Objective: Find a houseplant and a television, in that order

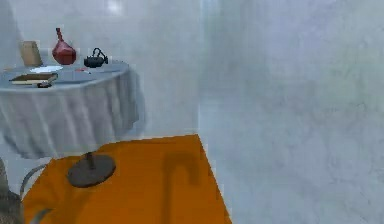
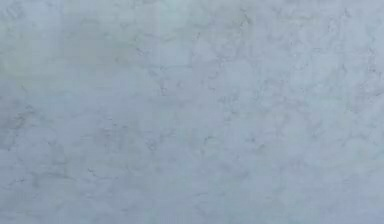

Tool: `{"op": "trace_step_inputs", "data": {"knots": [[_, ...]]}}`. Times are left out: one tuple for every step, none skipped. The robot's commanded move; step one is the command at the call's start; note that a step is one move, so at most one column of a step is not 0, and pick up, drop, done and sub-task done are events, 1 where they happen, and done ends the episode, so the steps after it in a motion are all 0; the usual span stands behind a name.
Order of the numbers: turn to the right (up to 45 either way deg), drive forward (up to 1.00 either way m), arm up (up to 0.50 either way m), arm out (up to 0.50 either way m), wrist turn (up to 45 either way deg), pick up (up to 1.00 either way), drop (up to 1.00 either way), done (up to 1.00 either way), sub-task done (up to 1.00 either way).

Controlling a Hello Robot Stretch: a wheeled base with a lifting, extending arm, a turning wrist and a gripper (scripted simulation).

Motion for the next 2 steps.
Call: {"op": "trace_step_inputs", "data": {"knots": [[-45.0, 0.0, 0.0, 0.0, 0.0, 0.0, 0.0, 0.0, 0.0], [0.0, 0.0, 0.0, 0.0, 0.0, 0.0, 0.0, 0.0, 1.0]]}}
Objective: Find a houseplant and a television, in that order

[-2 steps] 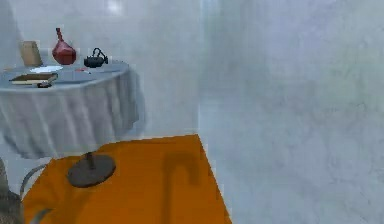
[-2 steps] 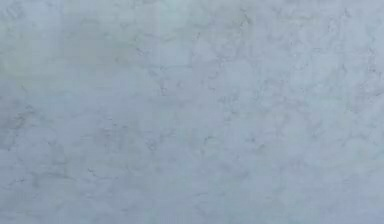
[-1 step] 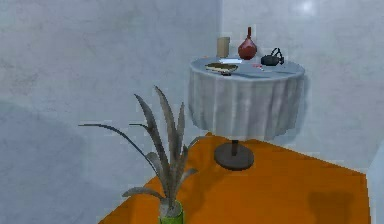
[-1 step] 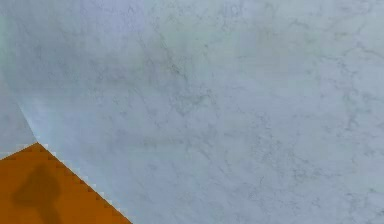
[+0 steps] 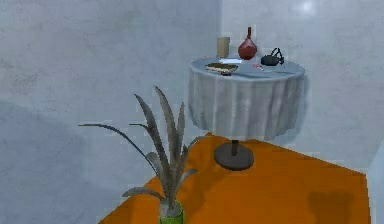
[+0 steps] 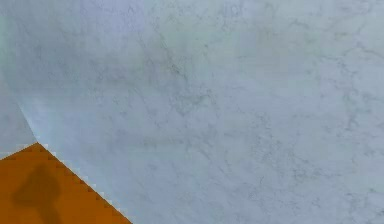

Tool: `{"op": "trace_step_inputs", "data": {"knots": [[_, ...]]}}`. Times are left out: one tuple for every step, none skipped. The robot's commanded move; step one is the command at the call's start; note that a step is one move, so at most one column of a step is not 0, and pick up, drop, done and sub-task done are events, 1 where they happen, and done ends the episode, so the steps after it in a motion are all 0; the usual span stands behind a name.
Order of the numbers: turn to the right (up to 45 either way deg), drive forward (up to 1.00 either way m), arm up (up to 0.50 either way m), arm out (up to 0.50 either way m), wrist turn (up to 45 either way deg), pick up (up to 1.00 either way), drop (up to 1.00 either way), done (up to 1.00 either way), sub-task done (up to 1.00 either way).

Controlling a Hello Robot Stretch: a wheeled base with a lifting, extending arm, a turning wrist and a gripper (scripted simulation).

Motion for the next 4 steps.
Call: {"op": "trace_step_inputs", "data": {"knots": [[-45.0, 0.0, 0.0, 0.0, 0.0, 0.0, 0.0, 0.0, 0.0], [-45.0, 0.0, 0.0, 0.0, 0.0, 0.0, 0.0, 0.0, 0.0], [-45.0, 0.0, 0.0, 0.0, 0.0, 0.0, 0.0, 0.0, 0.0], [-6.0, 0.0, 0.0, 0.0, 0.0, 0.0, 0.0, 0.0, 0.0]]}}
